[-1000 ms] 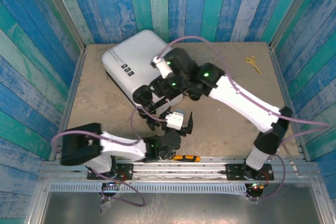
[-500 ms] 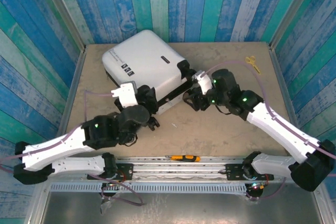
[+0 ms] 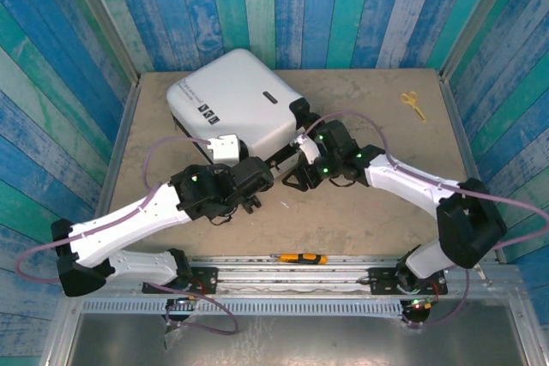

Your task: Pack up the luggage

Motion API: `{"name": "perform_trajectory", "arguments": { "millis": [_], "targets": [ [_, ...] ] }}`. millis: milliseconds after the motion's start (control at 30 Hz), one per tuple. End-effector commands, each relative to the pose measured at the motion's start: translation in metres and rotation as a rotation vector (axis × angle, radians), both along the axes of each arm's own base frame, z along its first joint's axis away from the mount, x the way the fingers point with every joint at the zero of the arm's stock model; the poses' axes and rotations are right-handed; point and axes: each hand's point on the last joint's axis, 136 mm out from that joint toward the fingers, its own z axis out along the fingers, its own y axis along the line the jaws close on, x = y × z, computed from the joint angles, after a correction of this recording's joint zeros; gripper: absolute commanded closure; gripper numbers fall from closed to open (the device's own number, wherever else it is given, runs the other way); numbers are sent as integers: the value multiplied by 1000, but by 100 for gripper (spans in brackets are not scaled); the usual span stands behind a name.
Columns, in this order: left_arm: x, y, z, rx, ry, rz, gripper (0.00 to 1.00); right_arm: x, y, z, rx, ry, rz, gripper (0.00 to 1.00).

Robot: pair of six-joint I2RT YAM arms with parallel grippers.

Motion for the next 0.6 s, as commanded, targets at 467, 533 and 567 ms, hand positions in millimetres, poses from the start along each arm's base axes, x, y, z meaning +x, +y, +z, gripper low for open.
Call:
{"name": "perform_trajectory", "arguments": {
  "millis": [467, 533, 567],
  "targets": [
    [1, -1, -14, -67, 24, 47, 4, 27, 38, -13, -24, -55, 45, 38],
    [0, 2, -15, -79, 18, 56, 6, 26, 41, -17, -36, -54, 50, 40],
    [0, 3, -15, -84, 16, 59, 6, 26, 43, -19, -39, -56, 52, 42]
  ]
}}
